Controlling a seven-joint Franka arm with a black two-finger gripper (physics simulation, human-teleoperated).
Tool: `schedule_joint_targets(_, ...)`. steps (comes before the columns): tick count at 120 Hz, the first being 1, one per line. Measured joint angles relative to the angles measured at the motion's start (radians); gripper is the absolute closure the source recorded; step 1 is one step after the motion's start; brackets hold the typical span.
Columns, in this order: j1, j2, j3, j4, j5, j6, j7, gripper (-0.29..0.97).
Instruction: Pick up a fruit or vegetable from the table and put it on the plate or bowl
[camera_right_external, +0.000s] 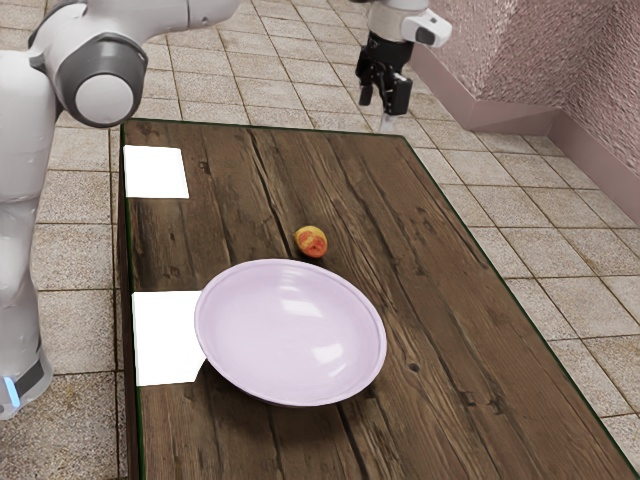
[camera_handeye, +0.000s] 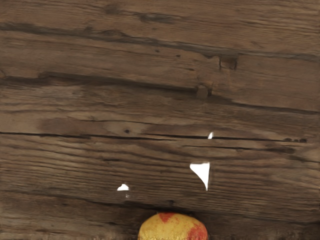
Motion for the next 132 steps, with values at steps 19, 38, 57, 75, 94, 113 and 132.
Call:
schedule_joint_targets(19, 0.0, 0.004, 0.001, 0.005, -0.005, -0.023, 0.024, 0.0)
schedule_joint_targets(38, -0.004, 0.009, -0.007, 0.012, -0.012, -0.026, 0.026, 0.0)
schedule_joint_targets(57, 0.009, 0.075, 0.002, 0.011, -0.038, 0.007, -0.076, 0.0)
schedule_joint_targets(75, 0.033, 0.149, 0.008, 0.009, -0.089, 0.058, -0.215, 0.0)
schedule_joint_targets(94, 0.05, 0.181, 0.023, 0.009, -0.113, 0.102, -0.404, 0.0)
schedule_joint_targets(113, 0.023, 0.26, 0.03, 0.028, -0.115, 0.178, -0.594, 0.0)
schedule_joint_targets(132, 0.004, 0.22, 0.049, -0.098, -0.117, 0.21, -0.763, 0.0)
